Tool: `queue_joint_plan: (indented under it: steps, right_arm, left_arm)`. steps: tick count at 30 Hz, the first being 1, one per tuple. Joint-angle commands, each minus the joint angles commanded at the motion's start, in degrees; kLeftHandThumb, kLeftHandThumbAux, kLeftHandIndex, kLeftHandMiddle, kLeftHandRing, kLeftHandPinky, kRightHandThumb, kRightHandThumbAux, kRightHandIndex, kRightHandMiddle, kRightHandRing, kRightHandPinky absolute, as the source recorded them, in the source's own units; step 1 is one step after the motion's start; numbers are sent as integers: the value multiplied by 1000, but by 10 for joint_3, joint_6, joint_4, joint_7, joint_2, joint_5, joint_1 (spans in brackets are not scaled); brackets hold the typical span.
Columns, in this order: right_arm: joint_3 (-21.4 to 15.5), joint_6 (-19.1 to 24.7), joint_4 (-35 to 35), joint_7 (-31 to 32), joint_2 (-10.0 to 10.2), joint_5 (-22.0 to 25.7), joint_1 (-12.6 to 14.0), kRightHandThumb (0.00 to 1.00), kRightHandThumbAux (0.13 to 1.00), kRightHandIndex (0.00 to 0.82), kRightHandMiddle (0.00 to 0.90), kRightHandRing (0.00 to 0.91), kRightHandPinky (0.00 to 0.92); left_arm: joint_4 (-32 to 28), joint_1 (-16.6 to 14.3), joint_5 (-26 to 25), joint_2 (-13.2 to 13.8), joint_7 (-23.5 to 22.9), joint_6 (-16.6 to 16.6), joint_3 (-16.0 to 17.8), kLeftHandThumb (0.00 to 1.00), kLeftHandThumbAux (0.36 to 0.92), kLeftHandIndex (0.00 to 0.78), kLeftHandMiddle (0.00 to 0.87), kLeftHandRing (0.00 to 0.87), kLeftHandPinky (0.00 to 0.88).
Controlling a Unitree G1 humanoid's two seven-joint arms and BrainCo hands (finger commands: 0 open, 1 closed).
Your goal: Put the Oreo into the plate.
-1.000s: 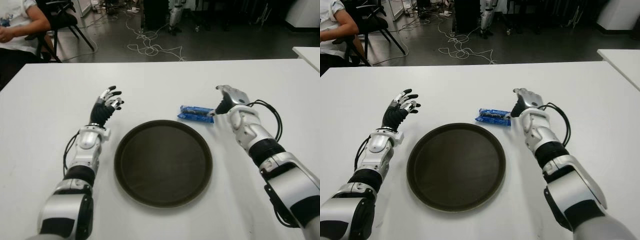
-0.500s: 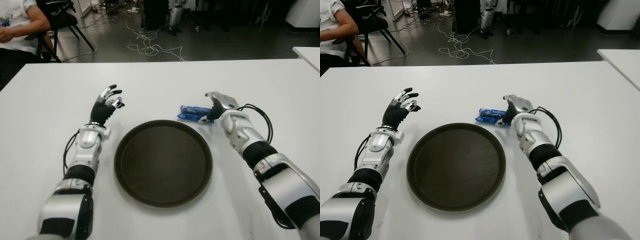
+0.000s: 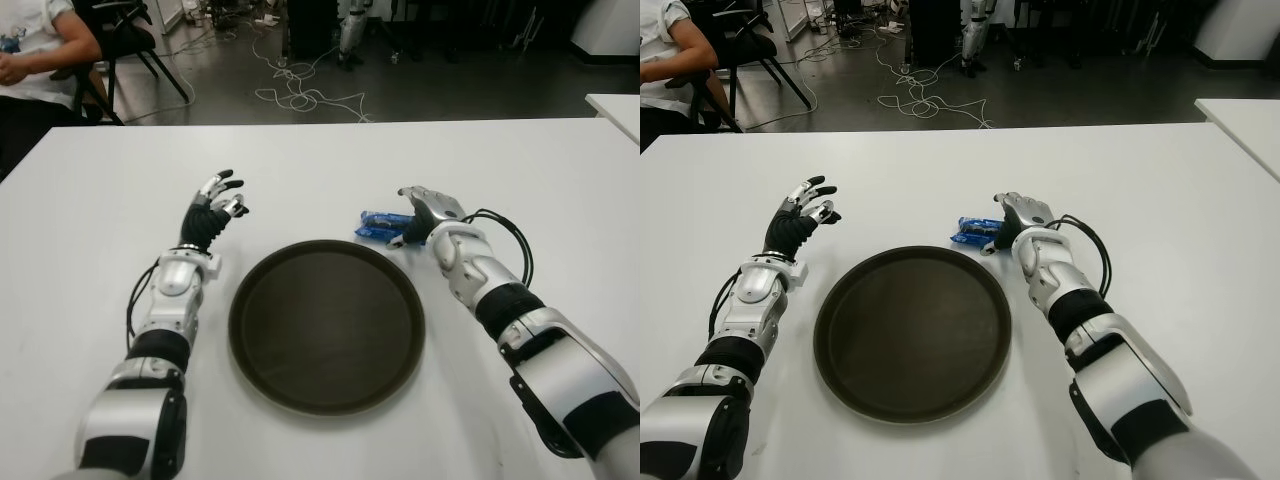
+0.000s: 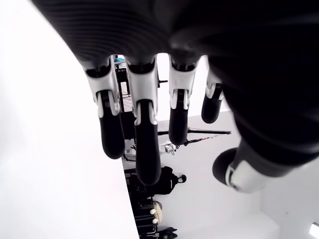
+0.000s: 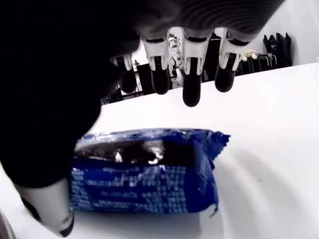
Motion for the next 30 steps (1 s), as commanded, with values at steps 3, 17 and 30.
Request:
queue_joint_plan:
  steps: [3,17,30]
  right_arm:
    - [1,2,0,2,1,0,0,0,737,118,119,133,136]
    - [12,-8,9,-9,4,-5,2,0,740,146,136,158,167]
    - [21,-16,9,-15,12,-5,12,0,755,147,150,166,169]
  left_arm:
    - [0,-1,2,1,2,3,-1,1000,647,153,217,453,352]
    - [6,0,4,1,4,-11,-2,1000,646,164,221,451,335]
    - [-1,1,2,-1,-1,-4,-4,1000,646,151,230,451,349]
